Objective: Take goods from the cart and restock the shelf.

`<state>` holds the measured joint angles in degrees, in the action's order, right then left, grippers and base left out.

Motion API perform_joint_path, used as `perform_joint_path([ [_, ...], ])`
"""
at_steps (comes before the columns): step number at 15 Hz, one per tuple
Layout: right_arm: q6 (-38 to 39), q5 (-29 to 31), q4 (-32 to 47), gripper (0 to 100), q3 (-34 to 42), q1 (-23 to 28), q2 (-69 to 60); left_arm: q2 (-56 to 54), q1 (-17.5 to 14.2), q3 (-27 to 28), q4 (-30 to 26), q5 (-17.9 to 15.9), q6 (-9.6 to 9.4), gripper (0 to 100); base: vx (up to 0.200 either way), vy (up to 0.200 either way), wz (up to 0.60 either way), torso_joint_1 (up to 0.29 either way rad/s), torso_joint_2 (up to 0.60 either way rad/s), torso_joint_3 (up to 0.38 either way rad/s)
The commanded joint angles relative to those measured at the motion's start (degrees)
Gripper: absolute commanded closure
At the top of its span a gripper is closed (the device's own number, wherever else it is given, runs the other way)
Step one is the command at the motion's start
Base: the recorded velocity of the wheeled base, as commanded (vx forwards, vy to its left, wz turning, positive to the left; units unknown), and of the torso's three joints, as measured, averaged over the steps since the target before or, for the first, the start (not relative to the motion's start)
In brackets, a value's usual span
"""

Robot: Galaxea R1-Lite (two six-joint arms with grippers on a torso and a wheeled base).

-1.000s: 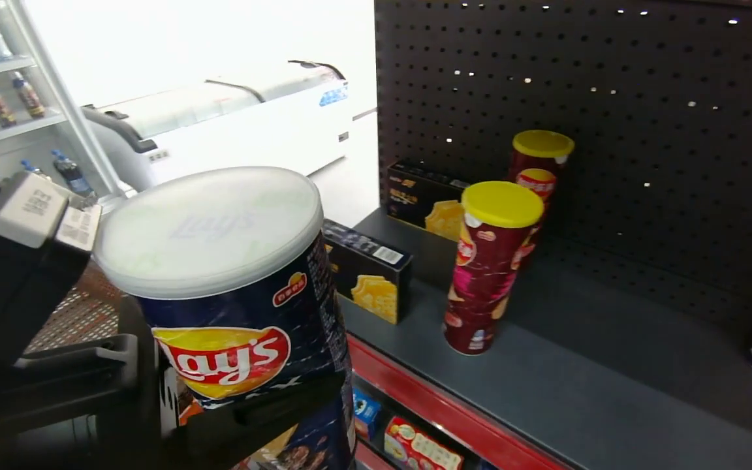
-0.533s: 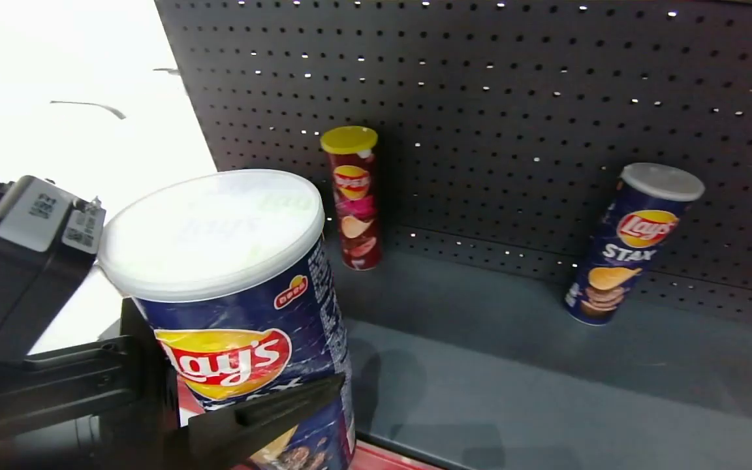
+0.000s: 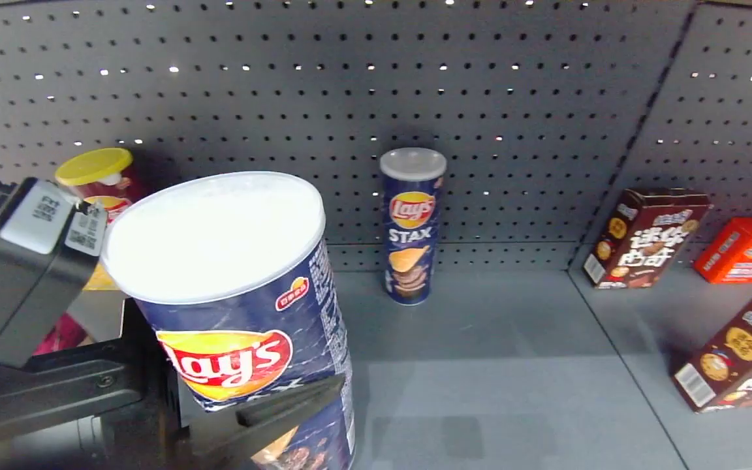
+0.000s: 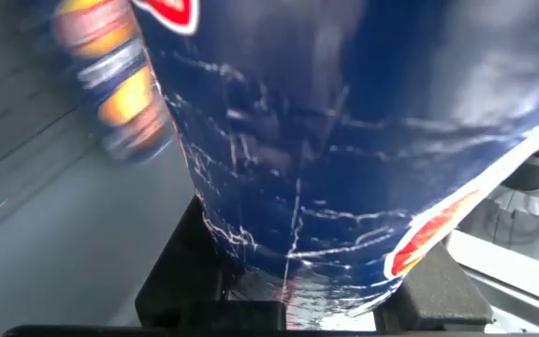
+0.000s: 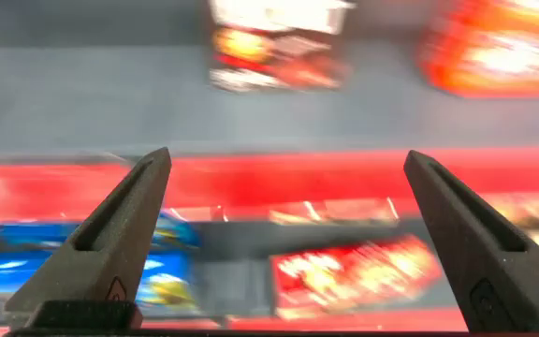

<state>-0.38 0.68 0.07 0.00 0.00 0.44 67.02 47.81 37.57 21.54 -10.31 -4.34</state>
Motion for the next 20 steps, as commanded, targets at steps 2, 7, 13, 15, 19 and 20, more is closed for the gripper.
perform_joint_path([
  [2,-0.06,-0.07,0.01,0,0.0,0.0,0.0,0.12,-0.09,-0.66,-0.01,0.03,0.03,100,0.0,0.0,0.0,0.0,0.0,0.0],
  [7,-0.15,-0.07,0.01,0,0.0,0.0,0.0,-0.4,-0.44,-1.98,0.08,0.03,0.3,100,0.0,0.0,0.0,0.0,0.0,0.0],
  [13,-0.06,-0.07,-0.07,0,0.0,0.0,0.0,-0.49,-0.61,-2.06,0.08,0.03,0.3,100,0.0,0.0,0.3,0.001,0.0,0.003],
  [15,-0.06,-0.07,-0.07,0,0.0,0.0,0.0,-0.49,-0.61,-2.5,0.08,0.03,0.3,100,0.0,0.0,0.0,0.0,0.0,0.0],
  [19,-0.06,-0.07,-0.07,0,0.0,0.0,0.0,-0.49,-0.61,-3.38,0.17,0.12,0.3,100,0.0,0.0,0.0,0.0,0.0,0.0],
  [20,0.03,-0.07,-0.07,0,-0.09,0.0,0.0,-0.58,-0.61,-3.47,0.17,0.03,0.3,100,0.0,0.0,0.0,0.0,0.0,0.0],
])
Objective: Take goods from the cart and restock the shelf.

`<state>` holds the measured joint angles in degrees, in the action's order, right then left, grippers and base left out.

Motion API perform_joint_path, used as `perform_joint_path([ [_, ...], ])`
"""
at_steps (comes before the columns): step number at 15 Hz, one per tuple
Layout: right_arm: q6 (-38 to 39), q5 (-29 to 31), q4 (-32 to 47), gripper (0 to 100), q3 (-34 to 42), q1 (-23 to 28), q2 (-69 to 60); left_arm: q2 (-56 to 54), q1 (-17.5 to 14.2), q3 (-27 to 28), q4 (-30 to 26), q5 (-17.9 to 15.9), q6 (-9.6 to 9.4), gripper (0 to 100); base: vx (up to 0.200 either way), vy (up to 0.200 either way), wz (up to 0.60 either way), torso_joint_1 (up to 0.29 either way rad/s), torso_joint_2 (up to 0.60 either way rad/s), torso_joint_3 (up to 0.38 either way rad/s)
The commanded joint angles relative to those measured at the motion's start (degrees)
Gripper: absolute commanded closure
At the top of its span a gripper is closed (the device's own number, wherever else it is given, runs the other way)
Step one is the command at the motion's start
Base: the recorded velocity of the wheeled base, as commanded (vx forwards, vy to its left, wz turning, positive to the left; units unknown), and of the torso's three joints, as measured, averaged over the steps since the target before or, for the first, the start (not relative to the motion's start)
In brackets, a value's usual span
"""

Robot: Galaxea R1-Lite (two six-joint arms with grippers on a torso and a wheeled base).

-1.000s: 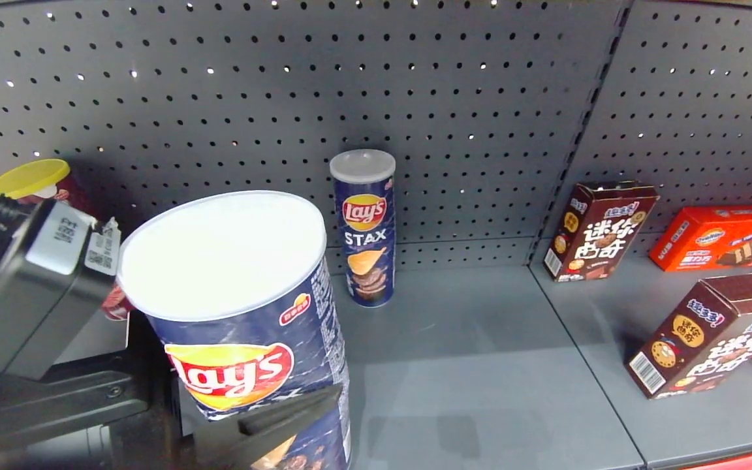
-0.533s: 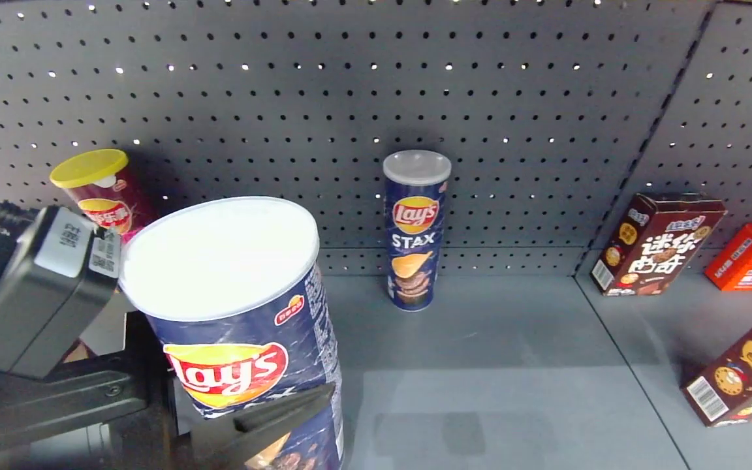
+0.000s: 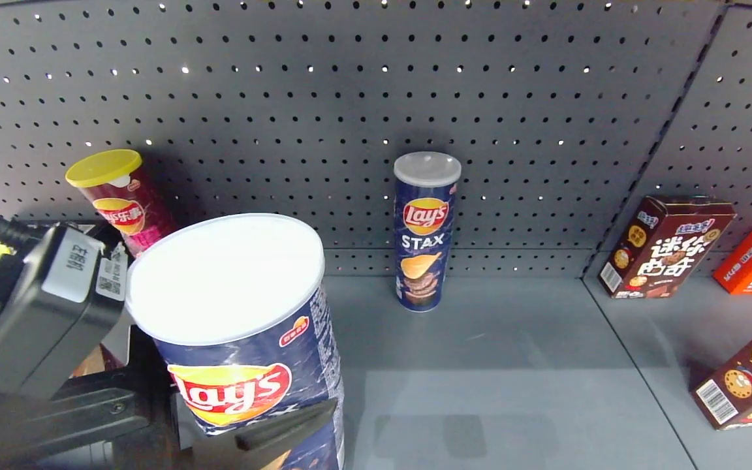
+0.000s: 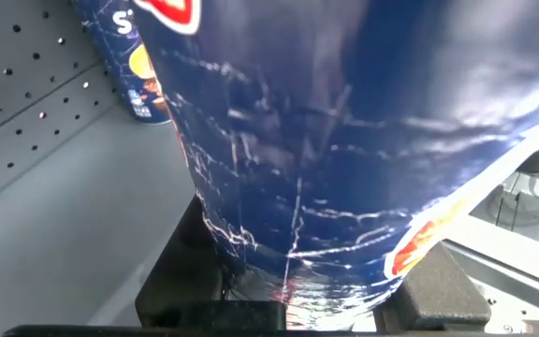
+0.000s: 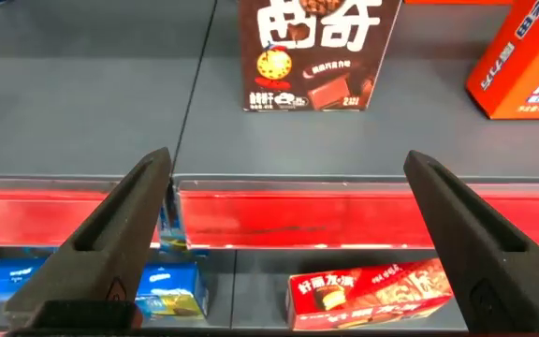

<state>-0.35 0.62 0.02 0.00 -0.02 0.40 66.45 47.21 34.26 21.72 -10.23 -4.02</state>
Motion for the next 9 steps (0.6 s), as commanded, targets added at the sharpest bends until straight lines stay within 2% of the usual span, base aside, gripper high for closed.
perform_joint_path([
  [1,0.0,-0.01,-0.02,0,0.0,0.02,0.04,-0.01,-0.02,-0.24,-0.01,0.03,-0.02,100,0.0,0.0,0.0,0.0,0.0,0.0],
  [9,-0.35,-0.01,0.06,0,-0.09,0.02,0.04,-0.27,-0.1,0.2,-0.01,0.03,-0.02,100,0.0,0.0,0.0,0.0,0.0,0.0],
])
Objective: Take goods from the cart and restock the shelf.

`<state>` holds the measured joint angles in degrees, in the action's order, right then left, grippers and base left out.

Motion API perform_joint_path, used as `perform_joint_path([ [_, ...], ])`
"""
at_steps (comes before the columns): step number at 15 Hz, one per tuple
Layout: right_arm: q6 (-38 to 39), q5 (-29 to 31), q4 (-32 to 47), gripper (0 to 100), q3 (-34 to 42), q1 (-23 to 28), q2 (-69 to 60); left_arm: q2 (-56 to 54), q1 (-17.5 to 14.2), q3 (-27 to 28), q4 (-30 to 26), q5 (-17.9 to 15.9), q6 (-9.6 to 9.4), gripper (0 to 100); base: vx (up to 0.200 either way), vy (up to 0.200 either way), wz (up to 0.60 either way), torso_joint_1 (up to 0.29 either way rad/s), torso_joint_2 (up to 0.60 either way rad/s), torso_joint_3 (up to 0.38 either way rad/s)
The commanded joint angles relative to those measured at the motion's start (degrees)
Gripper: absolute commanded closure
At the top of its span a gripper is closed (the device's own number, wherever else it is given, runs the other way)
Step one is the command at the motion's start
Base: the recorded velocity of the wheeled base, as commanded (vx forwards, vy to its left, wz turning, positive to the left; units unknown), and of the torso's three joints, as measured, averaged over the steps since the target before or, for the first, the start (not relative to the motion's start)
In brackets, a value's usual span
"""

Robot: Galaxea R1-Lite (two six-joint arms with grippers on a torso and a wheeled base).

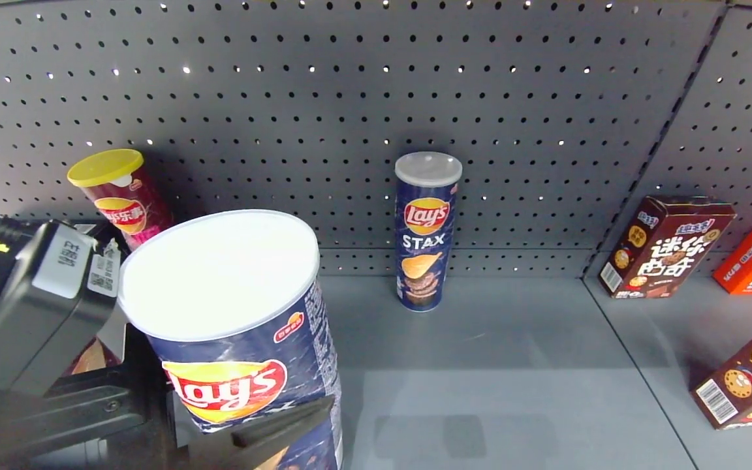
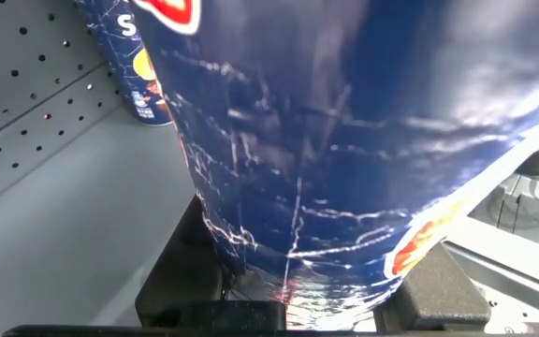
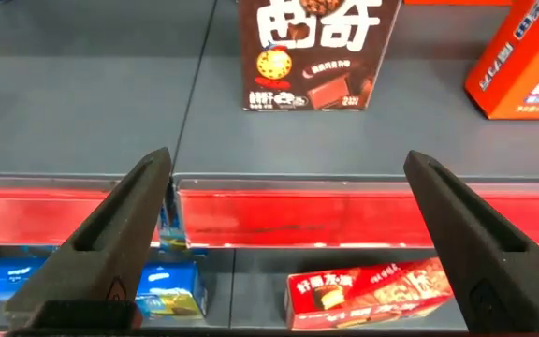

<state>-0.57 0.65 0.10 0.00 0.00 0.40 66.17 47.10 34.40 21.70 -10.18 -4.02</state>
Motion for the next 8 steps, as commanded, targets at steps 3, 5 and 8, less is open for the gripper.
perform_joint_path([
  [3,0.57,4.19,-0.19,0,-0.09,0.26,0.04,-0.08,-0.43,0.58,0.1,-0.02,0.42,100,0.0,0.0,0.0,0.0,0.0,0.0],
  [5,0.84,4.1,-0.27,0,-0.09,0.26,0.04,-1.57,-0.79,0.05,-0.17,-0.02,1.56,100,0.0,0.0,0.0,0.0,0.0,0.0],
  [8,-0.66,4.45,-0.54,0,-0.09,0.26,0.04,-3.77,-1.05,-0.04,-0.61,0.25,1.83,100,0.0,0.0,0.0,0.0,0.0,0.0],
])
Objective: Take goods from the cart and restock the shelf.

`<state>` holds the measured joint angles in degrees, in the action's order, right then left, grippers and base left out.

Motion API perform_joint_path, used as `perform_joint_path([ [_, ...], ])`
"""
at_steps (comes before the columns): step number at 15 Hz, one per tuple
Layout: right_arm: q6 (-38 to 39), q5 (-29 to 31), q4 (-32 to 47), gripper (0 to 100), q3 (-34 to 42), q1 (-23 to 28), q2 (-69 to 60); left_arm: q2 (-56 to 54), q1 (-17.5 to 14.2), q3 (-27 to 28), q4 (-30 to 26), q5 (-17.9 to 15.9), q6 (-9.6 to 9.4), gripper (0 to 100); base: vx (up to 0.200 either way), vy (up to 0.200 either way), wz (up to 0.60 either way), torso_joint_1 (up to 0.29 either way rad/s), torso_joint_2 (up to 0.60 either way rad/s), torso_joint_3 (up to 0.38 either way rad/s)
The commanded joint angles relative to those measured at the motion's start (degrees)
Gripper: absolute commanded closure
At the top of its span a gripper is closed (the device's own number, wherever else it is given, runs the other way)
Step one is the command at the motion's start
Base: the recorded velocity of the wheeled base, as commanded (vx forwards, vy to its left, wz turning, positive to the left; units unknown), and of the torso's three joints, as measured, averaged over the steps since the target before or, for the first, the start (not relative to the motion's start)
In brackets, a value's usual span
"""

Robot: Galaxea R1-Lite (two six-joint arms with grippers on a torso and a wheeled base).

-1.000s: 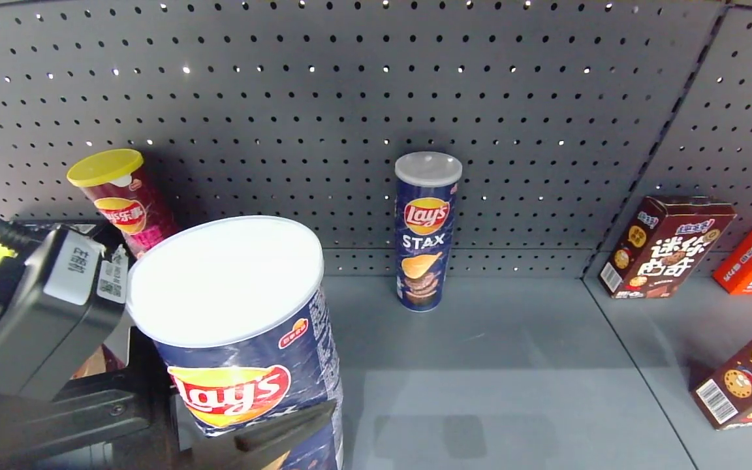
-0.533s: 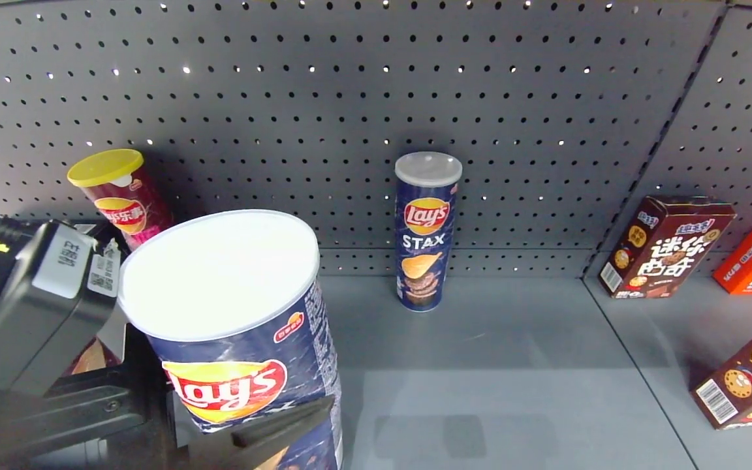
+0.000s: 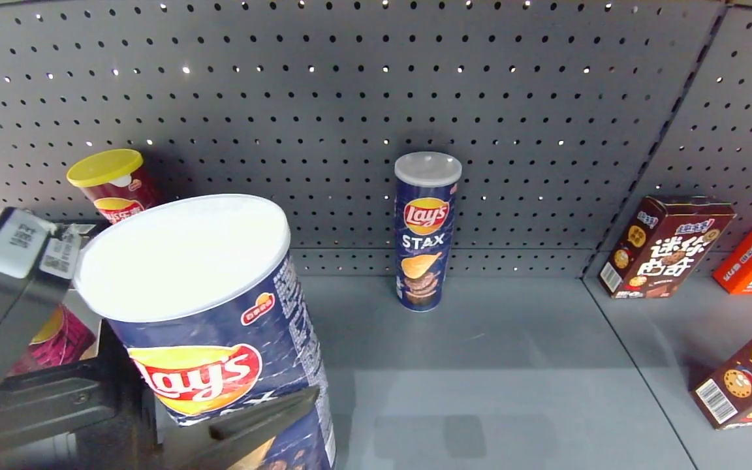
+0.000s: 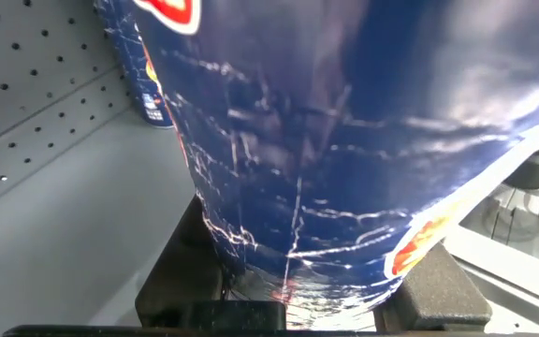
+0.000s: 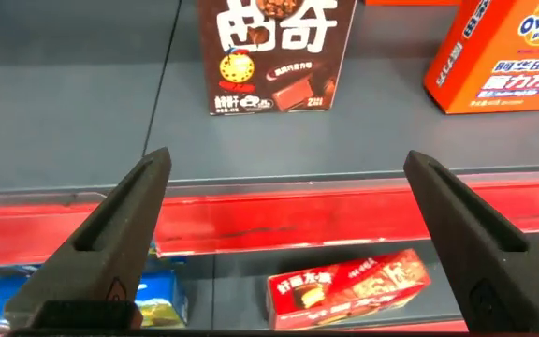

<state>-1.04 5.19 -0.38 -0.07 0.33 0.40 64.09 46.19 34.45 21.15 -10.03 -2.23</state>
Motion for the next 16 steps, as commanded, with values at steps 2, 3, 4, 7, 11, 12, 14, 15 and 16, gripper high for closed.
perform_joint_path([
  [2,1.04,-0.1,0.03,0,-0.01,-0.07,-0.05,-2.65,-0.22,-0.7,-1.29,0.1,0.56,100,0.0,0.0,0.0,0.0,0.0,0.0],
  [3,-1.34,-1.06,-1.12,0,-13.11,0.37,4.34,-2.74,-0.22,-1.32,-1.73,0.28,0.56,100,0.0,0.0,0.0,0.0,0.0,0.0],
  [4,-2.66,-2.73,-1.56,0,-21.99,2.75,12.43,-2.74,-0.14,-1.84,-1.73,0.19,0.56,100,0.0,0.0,0.0,0.0,0.0,0.0],
  [7,-2.66,-8.62,7.67,0,-24.8,1.87,12.43,-2.65,-0.05,-3.6,-1.11,0.1,0.39,100,0.0,0.0,0.0,0.0,0.0,0.0],
  [11,-2.74,-18.55,8.9,0,-31.04,0.55,16.03,-2.65,-0.14,-3.16,-1.02,0.1,0.56,100,0.0,0.0,0.0,0.0,0.0,0.0],
  [12,-2.74,-18.99,8.64,0,-31.74,0.81,18.76,-2.65,-0.14,-3.07,-1.02,0.1,0.47,100,0.0,0.0,0.0,0.0,0.0,0.0],
  [14,-3.09,-19.26,8.02,0,-32.97,0.46,23.59,-2.56,-0.14,-2.72,-1.02,0.1,0.47,100,0.0,0.0,0.0,0.0,0.0,0.0],
  [15,-3.09,-20.57,7.94,0,-33.41,0.2,25.53,-2.56,-0.14,-2.72,-1.11,0.1,0.47,100,0.0,0.0,0.0,0.0,0.0,0.0],
  [16,-3.09,-22.24,7.15,0,-33.68,-0.42,26.93,-2.56,-0.14,-2.81,-1.11,0.19,0.47,100,0.0,0.0,0.0,0.0,0.0,0.0],
])
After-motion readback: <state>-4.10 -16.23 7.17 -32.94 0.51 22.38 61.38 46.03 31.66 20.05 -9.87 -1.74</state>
